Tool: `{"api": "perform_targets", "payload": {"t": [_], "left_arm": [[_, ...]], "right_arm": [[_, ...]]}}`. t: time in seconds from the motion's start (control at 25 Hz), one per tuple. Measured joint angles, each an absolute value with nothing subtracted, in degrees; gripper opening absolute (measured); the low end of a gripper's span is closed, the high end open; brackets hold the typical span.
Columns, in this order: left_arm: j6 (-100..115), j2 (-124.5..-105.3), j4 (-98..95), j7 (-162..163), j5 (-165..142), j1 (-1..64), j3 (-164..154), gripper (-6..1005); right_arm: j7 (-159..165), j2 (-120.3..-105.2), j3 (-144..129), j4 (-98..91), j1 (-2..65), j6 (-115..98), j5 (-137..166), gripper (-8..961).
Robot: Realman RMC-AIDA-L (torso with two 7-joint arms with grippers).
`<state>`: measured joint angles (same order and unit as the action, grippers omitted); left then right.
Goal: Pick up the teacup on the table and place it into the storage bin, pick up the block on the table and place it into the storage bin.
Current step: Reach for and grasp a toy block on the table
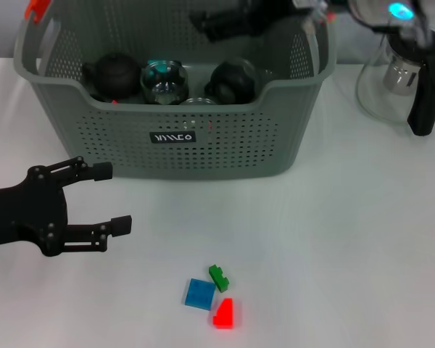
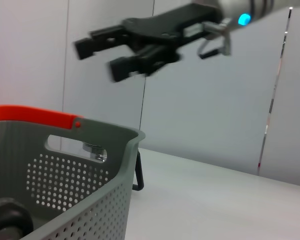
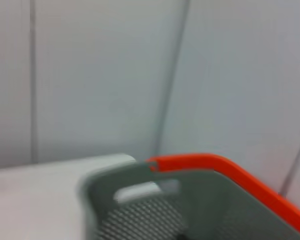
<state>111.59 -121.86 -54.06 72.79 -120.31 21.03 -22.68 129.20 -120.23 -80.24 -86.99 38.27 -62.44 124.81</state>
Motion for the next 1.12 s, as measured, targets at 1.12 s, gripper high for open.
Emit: {"api": "perform_targets", "payload": {"t": [1.12], "left_arm": [[114.35,-120.82,-57.96,75.13,-121.56,25.89,-29.51,928]], "right_arm": [[91.45,-116.15,-62.11,-52.75,28.20,-97.19,101.97,949]]}}
